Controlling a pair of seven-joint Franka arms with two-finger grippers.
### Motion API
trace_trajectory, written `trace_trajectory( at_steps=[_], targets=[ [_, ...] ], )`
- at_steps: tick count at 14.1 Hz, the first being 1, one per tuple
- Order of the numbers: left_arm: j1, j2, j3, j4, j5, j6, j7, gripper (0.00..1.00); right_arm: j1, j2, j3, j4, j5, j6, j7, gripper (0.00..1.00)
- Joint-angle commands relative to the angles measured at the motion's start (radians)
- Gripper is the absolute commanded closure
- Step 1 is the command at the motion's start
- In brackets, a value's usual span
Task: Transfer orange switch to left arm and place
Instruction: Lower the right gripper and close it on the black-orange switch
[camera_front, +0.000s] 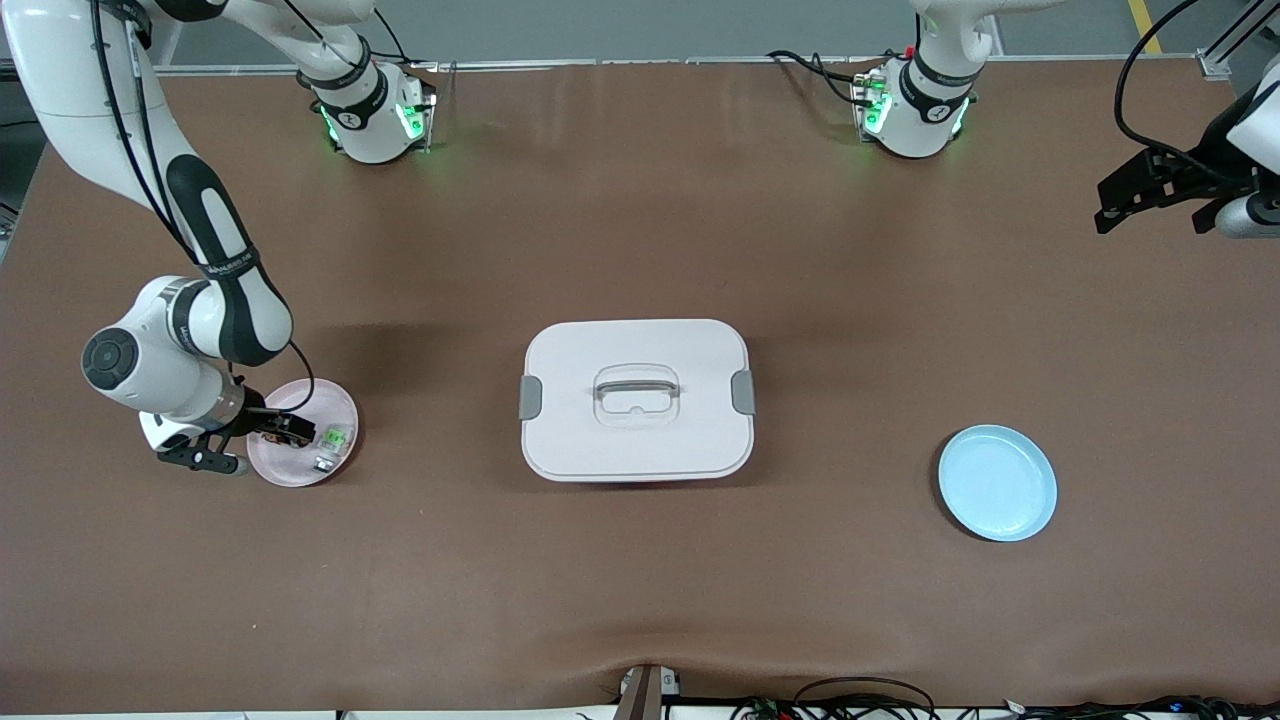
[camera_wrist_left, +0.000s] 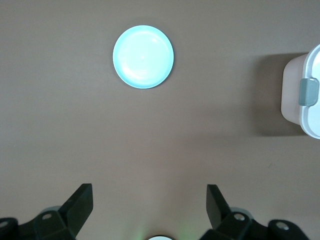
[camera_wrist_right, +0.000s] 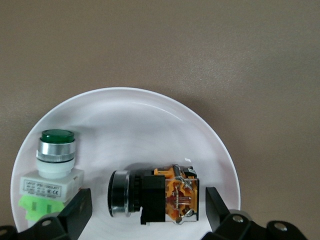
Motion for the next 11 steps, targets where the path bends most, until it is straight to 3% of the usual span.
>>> trace_trajectory(
  at_steps=[1, 6, 7, 9, 10, 11],
  targets=[
    [0.009, -0.009, -0.001, 0.010, -0.013, -0.016, 0.018, 0.00, -0.006, 0.017, 0.003, 0.021, 0.019, 0.004, -0.023, 0.00],
    [0.008, -0.011, -0.001, 0.007, -0.013, -0.017, 0.018, 0.00, -0.006, 0.024, 0.003, 0.026, 0.019, 0.002, -0.020, 0.00],
    [0.008, -0.009, -0.001, 0.007, -0.013, -0.017, 0.018, 0.00, -0.006, 0.024, 0.003, 0.026, 0.019, 0.001, -0.020, 0.22],
    [0.008, -0.009, -0.001, 0.006, -0.013, -0.017, 0.018, 0.00, -0.006, 0.024, 0.003, 0.026, 0.019, -0.001, -0.020, 0.54],
    [0.008, -0.009, -0.001, 0.006, -0.013, -0.017, 0.018, 0.00, -0.004, 0.024, 0.003, 0.027, 0.019, -0.004, -0.018, 0.83],
    [0.008, -0.009, -0.001, 0.006, -0.013, -0.017, 0.018, 0.00, -0.001, 0.022, 0.003, 0.027, 0.021, -0.008, -0.004, 1.00]
  ],
)
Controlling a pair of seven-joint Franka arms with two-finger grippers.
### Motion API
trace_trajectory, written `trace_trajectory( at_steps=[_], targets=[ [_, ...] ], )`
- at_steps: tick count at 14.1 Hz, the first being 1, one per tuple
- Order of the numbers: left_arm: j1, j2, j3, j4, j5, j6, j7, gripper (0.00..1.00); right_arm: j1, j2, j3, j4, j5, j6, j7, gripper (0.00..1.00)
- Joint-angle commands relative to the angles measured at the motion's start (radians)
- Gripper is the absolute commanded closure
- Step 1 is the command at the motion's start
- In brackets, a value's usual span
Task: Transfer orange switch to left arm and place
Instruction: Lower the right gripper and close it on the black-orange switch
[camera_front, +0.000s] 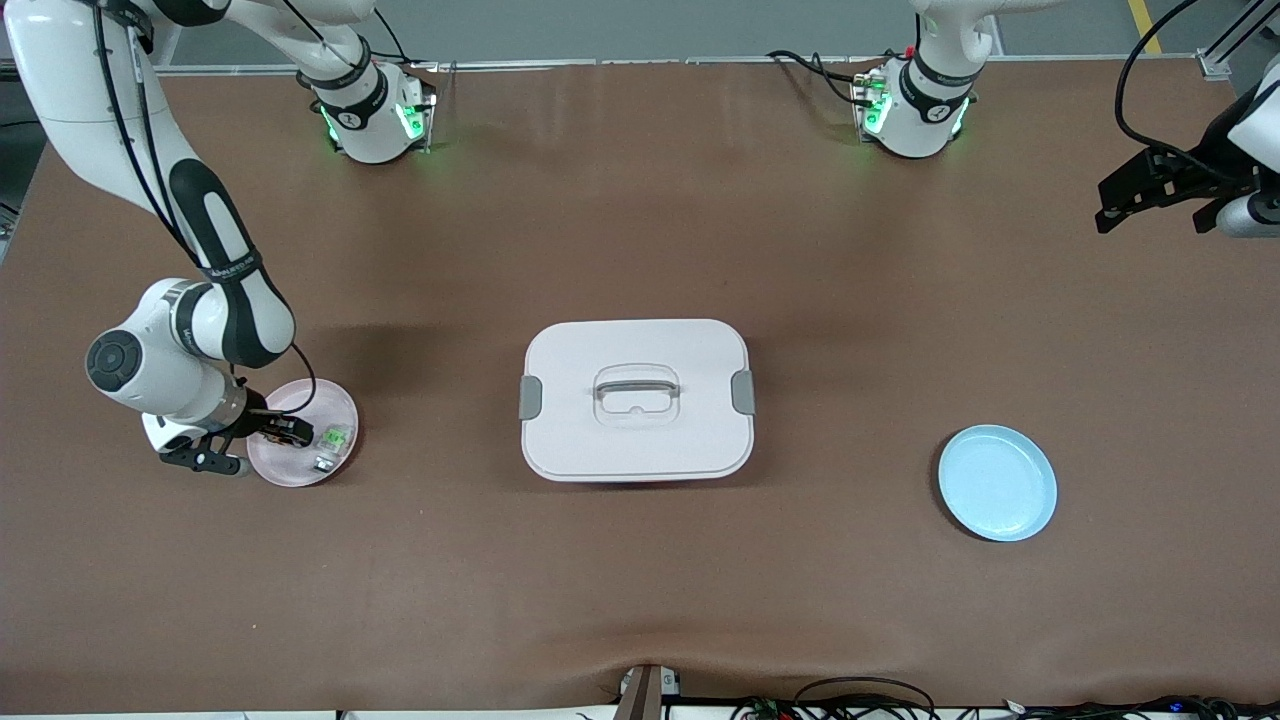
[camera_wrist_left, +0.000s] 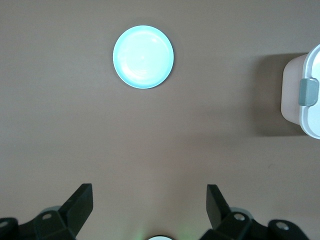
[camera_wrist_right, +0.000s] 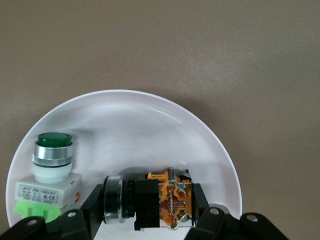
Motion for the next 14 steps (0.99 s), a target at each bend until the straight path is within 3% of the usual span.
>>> trace_trajectory(
  at_steps=[1, 6, 12, 14],
  targets=[
    [0.008, -0.009, -0.001, 0.004, -0.013, -0.016, 0.018, 0.00, -0.003, 0.013, 0.003, 0.021, 0.021, -0.011, -0.004, 1.00],
    [0.008, -0.008, -0.001, 0.002, -0.013, -0.016, 0.018, 0.00, -0.006, 0.008, 0.004, 0.030, 0.027, -0.031, -0.003, 1.00],
    [0.008, 0.000, -0.001, 0.004, -0.013, -0.013, 0.018, 0.00, 0.005, -0.019, 0.007, 0.152, 0.027, -0.345, 0.192, 1.00],
    [0.008, 0.000, -0.001, 0.005, -0.013, -0.012, 0.018, 0.00, 0.005, -0.035, 0.033, 0.194, 0.029, -0.443, 0.285, 1.00]
  ],
)
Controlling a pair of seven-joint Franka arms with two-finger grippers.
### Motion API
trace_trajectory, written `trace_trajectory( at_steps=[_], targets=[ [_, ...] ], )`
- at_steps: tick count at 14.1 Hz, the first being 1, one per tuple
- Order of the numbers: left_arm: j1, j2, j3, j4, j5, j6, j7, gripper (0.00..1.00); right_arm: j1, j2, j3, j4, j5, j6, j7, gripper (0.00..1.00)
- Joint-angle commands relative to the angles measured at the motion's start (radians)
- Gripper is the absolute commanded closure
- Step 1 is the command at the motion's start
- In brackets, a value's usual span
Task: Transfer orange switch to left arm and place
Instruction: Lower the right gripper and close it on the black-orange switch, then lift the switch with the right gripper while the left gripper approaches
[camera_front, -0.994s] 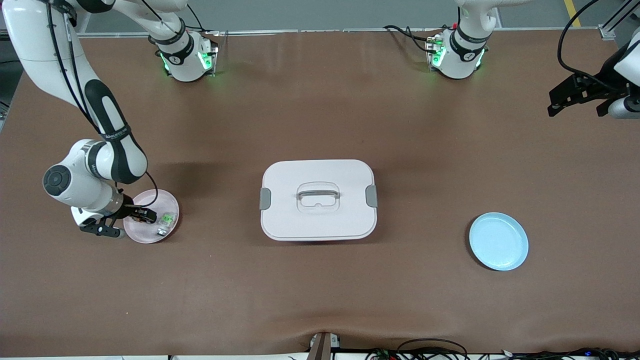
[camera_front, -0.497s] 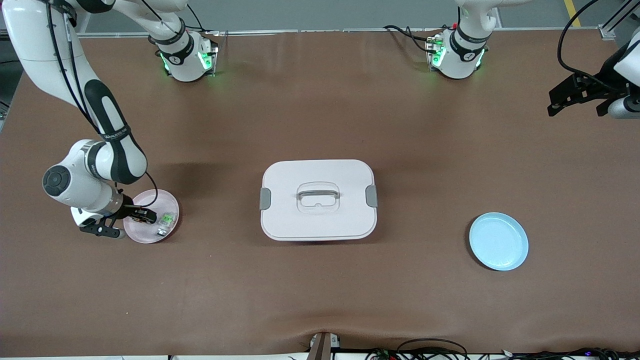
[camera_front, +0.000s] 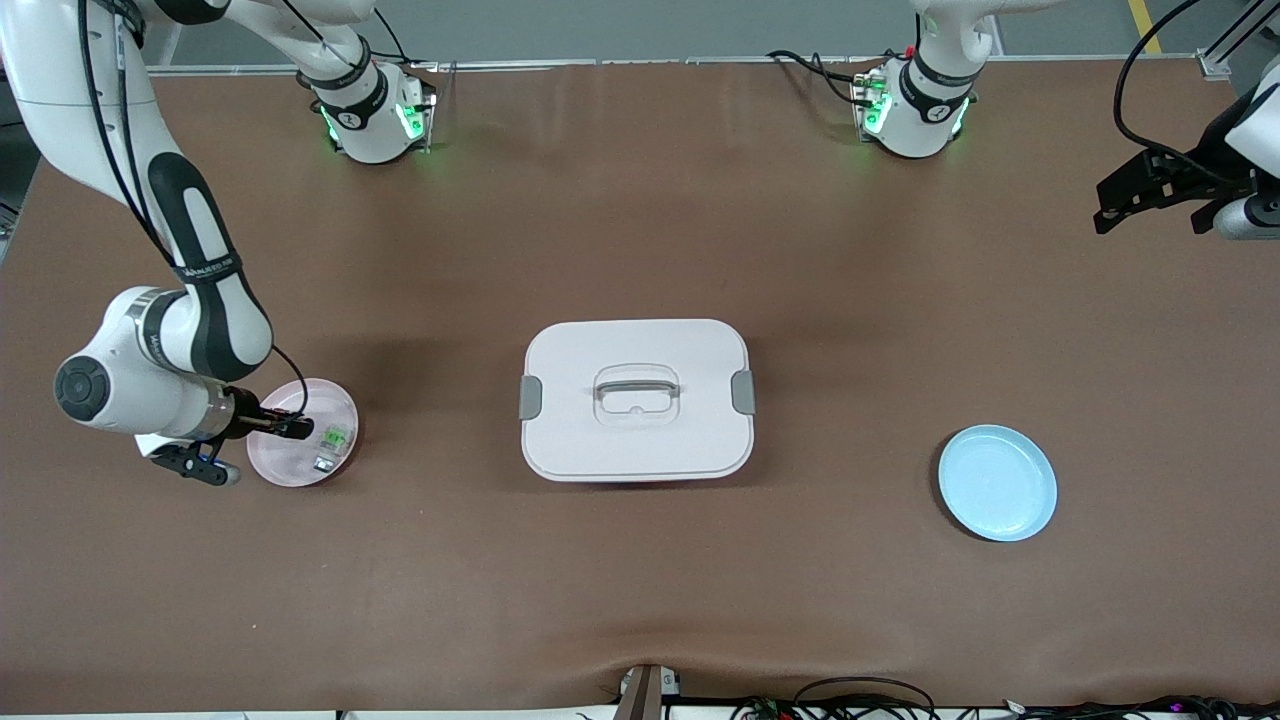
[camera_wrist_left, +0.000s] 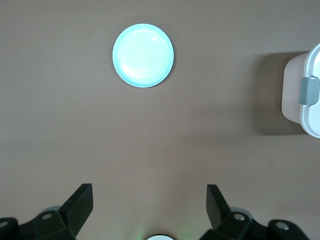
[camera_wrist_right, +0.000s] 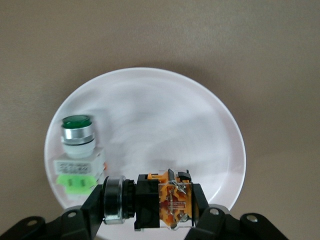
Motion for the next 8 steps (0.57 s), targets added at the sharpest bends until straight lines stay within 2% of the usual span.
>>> trace_trajectory(
  at_steps=[1, 5, 8],
  targets=[
    [0.008, -0.002, -0.001, 0.007, -0.013, -0.008, 0.017, 0.00, 0.002, -0.039, 0.038, 0.045, 0.042, -0.122, 0.129, 1.00],
    [0.009, -0.002, -0.001, 0.009, -0.013, -0.007, 0.017, 0.00, 0.021, -0.089, 0.043, 0.046, 0.301, -0.261, 0.212, 1.00],
    [0.009, -0.001, -0.001, 0.009, -0.013, -0.007, 0.018, 0.00, 0.087, -0.115, 0.044, 0.045, 0.390, -0.284, 0.363, 1.00]
  ],
)
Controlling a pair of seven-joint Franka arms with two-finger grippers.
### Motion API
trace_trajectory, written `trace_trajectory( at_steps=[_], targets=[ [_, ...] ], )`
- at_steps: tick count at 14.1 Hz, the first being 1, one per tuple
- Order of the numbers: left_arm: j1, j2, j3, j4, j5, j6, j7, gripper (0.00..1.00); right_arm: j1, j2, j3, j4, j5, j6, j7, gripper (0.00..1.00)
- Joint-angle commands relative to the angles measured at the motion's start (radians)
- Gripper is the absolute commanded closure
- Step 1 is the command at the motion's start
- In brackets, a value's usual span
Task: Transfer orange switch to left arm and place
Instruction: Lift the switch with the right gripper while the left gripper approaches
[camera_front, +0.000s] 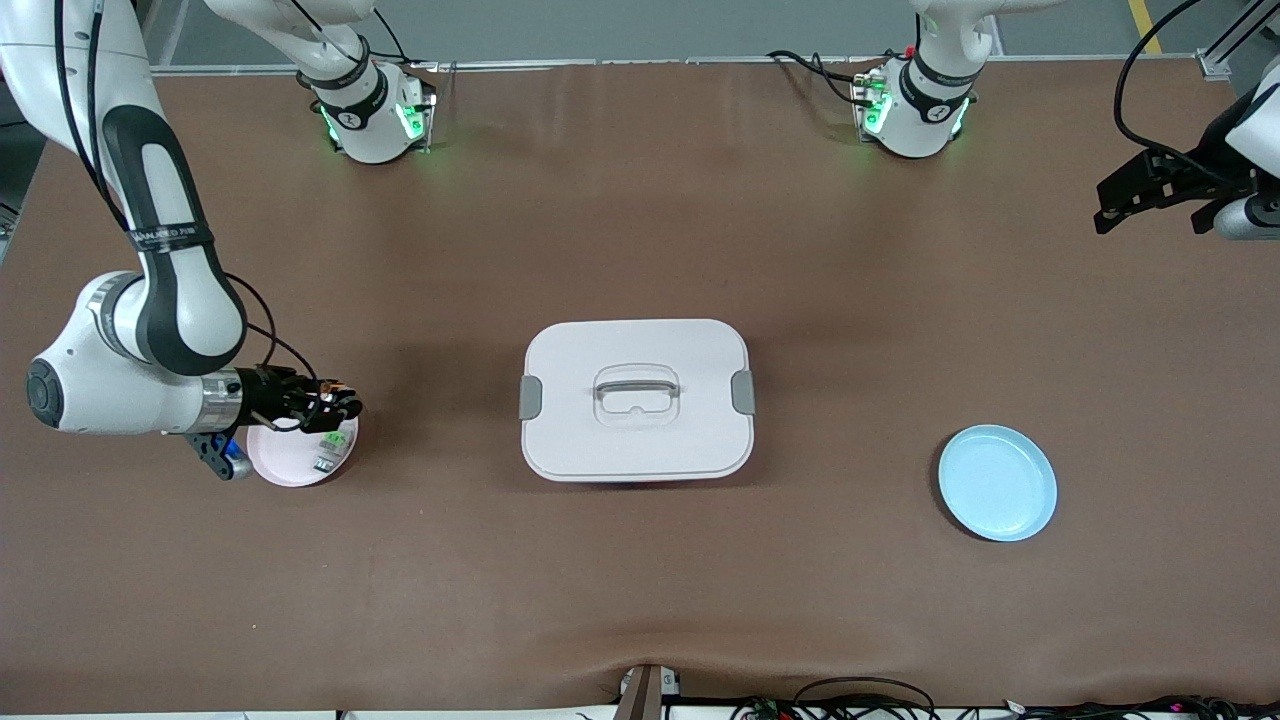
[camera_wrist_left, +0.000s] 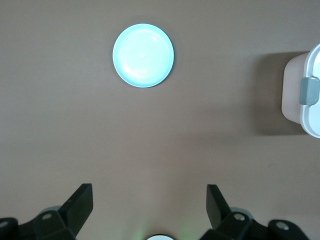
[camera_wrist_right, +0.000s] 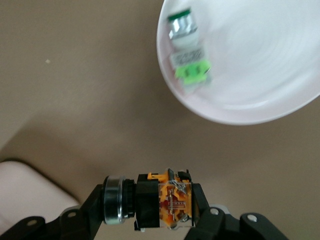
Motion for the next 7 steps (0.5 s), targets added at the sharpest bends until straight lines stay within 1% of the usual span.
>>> trace_trajectory(
  at_steps=[1, 4, 7],
  targets=[
    [0.009, -0.001, -0.001, 0.009, -0.013, -0.007, 0.017, 0.00, 0.076, -0.044, -0.002, -0.012, 0.093, -0.018, 0.176, 1.00],
    [0.009, -0.001, -0.001, 0.009, -0.013, -0.007, 0.017, 0.00, 0.157, -0.072, -0.002, 0.007, 0.153, -0.018, 0.377, 1.00],
    [0.006, 0.002, -0.001, 0.009, -0.014, -0.005, 0.010, 0.00, 0.266, -0.069, -0.002, 0.088, 0.173, -0.018, 0.614, 1.00]
  ],
)
